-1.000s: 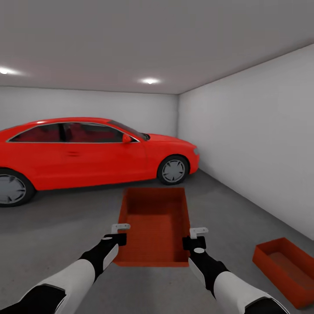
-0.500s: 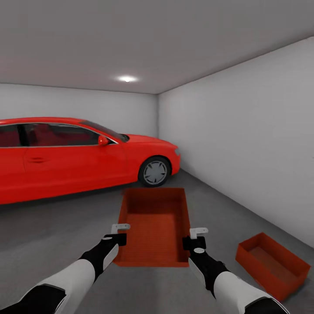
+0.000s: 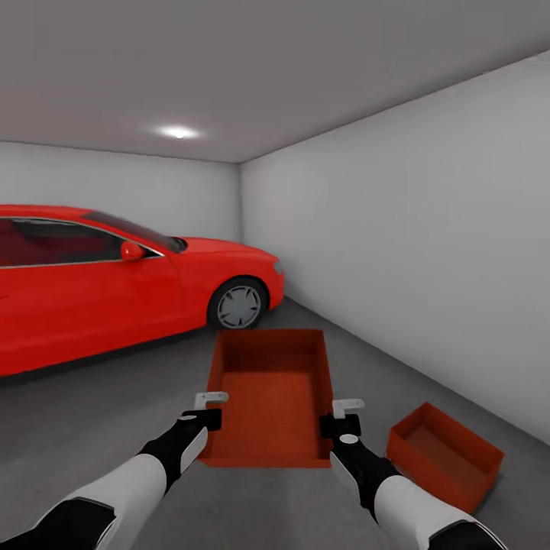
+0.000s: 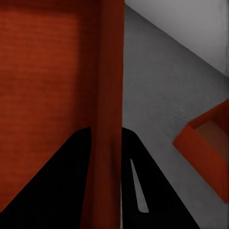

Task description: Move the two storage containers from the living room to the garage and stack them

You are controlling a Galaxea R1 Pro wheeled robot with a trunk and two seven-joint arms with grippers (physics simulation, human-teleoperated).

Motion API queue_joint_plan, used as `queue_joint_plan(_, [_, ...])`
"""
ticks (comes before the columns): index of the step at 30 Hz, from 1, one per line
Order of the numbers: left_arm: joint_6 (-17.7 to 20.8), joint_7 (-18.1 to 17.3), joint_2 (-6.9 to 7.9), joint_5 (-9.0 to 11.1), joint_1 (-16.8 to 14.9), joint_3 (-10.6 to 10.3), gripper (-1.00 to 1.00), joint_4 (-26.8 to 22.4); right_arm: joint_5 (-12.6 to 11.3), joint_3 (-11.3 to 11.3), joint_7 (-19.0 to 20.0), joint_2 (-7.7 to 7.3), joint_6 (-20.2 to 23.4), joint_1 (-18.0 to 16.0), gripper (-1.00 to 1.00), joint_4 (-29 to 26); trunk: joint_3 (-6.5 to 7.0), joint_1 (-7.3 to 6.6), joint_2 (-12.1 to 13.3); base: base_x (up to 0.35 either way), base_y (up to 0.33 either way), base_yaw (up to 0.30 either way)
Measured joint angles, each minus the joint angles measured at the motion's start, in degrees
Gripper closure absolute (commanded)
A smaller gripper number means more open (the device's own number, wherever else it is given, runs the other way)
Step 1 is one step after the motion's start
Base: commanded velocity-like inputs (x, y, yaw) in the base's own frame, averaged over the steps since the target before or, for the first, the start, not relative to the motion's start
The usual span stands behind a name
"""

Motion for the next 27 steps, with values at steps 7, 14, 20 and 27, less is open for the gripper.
queue_joint_plan(7, [-0.05, -0.01, 0.0, 0.0, 0.0, 0.0, 1.0, 0.0, 0.01, 0.01, -0.01, -0.01, -0.04, 0.0, 1.0, -0.01, 0.0, 0.0, 0.0, 0.322, 0.098, -0.285])
queue_joint_plan(14, [-0.1, 0.02, -0.02, 0.0, 0.0, 0.02, 1.0, 0.01, 0.0, 0.03, 0.0, -0.03, -0.05, 0.0, 1.0, -0.04, 0.0, 0.0, 0.0, 0.322, 0.159, -0.285])
queue_joint_plan(20, [-0.02, 0.01, 0.0, 0.01, 0.0, -0.02, 1.0, -0.01, 0.0, 0.0, -0.01, 0.0, -0.04, 0.0, 1.0, 0.0, 0.0, 0.0, 0.0, 0.322, 0.173, -0.285])
queue_joint_plan(27, [0.01, 0.01, 0.0, 0.0, 0.0, 0.0, 1.0, 0.01, 0.0, 0.0, 0.01, 0.0, 0.02, 0.0, 1.0, -0.01, 0.0, 0.0, 0.0, 0.321, 0.175, -0.285])
